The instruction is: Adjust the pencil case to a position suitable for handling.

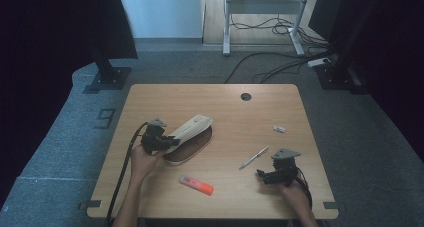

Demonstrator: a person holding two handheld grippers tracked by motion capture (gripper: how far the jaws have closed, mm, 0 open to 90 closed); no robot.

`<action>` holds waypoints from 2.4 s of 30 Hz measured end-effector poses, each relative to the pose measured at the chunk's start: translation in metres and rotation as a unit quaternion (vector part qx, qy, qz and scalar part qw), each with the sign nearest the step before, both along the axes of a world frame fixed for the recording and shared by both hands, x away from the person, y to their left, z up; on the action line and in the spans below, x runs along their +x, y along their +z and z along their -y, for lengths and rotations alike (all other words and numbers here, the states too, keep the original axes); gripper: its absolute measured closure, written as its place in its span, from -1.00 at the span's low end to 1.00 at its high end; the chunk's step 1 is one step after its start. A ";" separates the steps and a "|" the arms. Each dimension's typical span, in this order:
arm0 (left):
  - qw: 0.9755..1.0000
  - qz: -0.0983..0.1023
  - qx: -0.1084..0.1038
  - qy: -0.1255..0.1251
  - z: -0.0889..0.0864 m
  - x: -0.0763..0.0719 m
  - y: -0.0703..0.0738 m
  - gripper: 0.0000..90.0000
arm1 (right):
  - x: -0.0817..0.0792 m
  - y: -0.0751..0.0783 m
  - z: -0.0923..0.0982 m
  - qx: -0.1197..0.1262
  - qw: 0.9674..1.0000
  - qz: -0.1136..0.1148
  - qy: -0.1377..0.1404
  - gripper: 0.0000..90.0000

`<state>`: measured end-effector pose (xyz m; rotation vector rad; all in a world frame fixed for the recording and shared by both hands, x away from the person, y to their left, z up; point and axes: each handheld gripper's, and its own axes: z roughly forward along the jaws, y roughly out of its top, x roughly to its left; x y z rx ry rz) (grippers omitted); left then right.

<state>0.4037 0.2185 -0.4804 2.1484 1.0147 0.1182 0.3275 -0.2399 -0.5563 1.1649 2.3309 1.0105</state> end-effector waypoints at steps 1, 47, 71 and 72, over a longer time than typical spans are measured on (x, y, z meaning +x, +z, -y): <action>1.000 0.000 -0.002 0.001 -0.001 0.000 0.000 0.70 | 0.000 0.000 0.000 0.001 1.000 0.000 0.000 -0.91; 1.000 0.002 -0.029 -0.006 -0.005 -0.002 -0.009 0.67 | 0.047 0.034 0.040 0.022 0.998 0.013 -0.050 -1.00; 1.000 0.009 -0.025 -0.007 -0.005 -0.004 -0.007 0.67 | 0.098 0.033 0.060 0.019 0.997 0.000 -0.078 -0.68; 1.000 0.010 -0.025 -0.007 -0.005 -0.004 -0.007 0.67 | 0.100 0.033 0.061 0.019 0.997 0.000 -0.079 -0.66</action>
